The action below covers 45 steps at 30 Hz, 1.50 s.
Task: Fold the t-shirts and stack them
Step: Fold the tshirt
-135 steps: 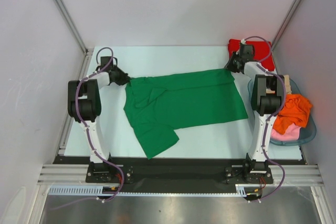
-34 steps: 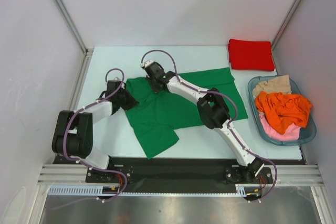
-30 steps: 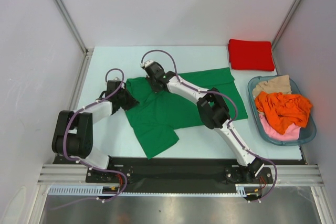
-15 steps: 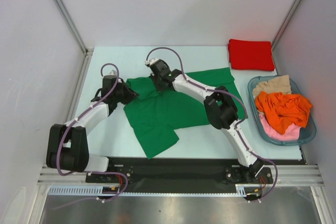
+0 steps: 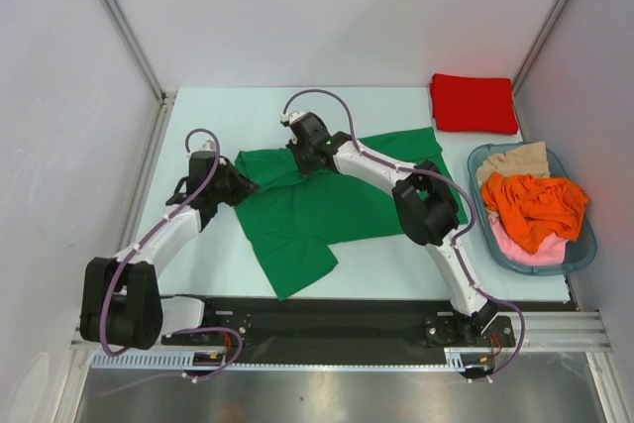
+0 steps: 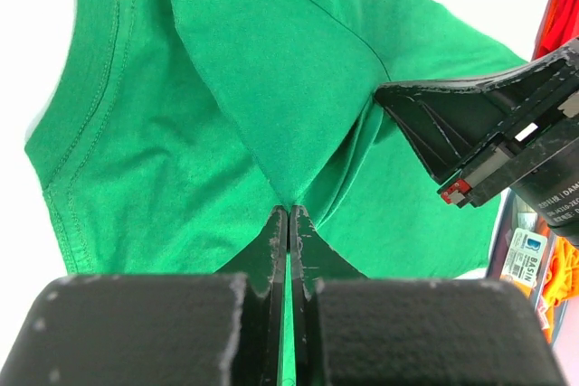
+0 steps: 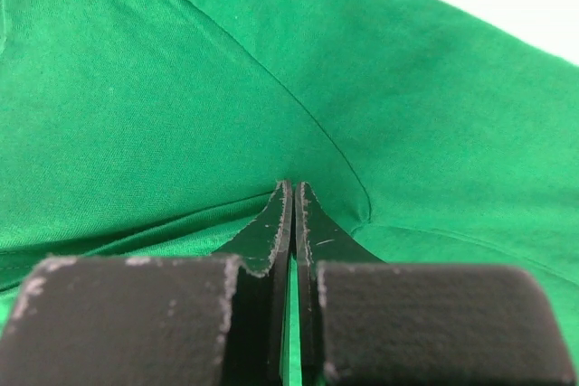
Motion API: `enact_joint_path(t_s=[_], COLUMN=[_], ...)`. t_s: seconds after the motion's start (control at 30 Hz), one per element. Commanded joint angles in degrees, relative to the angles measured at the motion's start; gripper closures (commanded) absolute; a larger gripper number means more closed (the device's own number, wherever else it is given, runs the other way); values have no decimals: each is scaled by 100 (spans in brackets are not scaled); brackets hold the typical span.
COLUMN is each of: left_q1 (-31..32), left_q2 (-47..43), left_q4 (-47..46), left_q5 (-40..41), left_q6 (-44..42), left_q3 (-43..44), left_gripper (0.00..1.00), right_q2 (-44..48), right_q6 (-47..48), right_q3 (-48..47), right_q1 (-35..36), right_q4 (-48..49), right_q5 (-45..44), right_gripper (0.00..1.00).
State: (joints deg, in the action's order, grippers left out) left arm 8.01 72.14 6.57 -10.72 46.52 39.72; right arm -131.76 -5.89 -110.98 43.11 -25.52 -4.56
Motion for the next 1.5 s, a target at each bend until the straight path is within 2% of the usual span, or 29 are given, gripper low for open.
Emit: enact_joint_path(t_s=[0.0,0.4,0.7,0.8,0.83,0.9,0.93,1.0,1.03,1.07,1.17,1.23,1.27,1.37,1.47], left_q1=[60,192,192,192,192,192,192,157,131,104,-36,-228,-291,-502,-607], left_q2=[-191,-25,81,204,239,231,170,-224,-366,-524,-579,-9,245,1703,2882], left_q4=[2,-24,81,55,64,64,81,265,310,319,301,319,327,1018,1451], left_q5=[88,281,501,440,422,378,465,710,955,1019,1327,1144,873,510,291], left_q6=[59,67,-64,-73,-91,-204,-248,-372,-398,-520,-976,-1319,-1756,-2443,-2675], left_q3=[-105,-263,-246,-281,-290,-325,-403,-474,-501,-483,-72,541,797,2150,3232], left_gripper=[100,100,99,98,96,90,70,51,36,31,24,25,24,26,28], right_q2=[371,362,616,801,845,985,1212,1556,1940,2101,2366,2349,2348,2331,2165], right_q6=[-61,-167,-359,-474,-535,-597,-667,-711,-747,-808,-1018,-1107,-1151,-1125,-1133], right_q3=[50,217,796,1129,1201,1463,1648,2026,2558,2772,3222,3214,3205,3144,2952], right_q1=[13,-119,-136,-163,-180,-242,-268,-390,-444,-514,-952,-1294,-1392,-1674,-1876], right_q4=[135,196,424,627,636,610,636,924,1109,1511,1962,2059,2086,2226,2420], right_q5=[95,350,403,403,551,544,509,561,570,753,1157,1360,1518,1773,2195], right_gripper=[100,100,98,94,88,82,75,68,56,51,47,47,47,48,51])
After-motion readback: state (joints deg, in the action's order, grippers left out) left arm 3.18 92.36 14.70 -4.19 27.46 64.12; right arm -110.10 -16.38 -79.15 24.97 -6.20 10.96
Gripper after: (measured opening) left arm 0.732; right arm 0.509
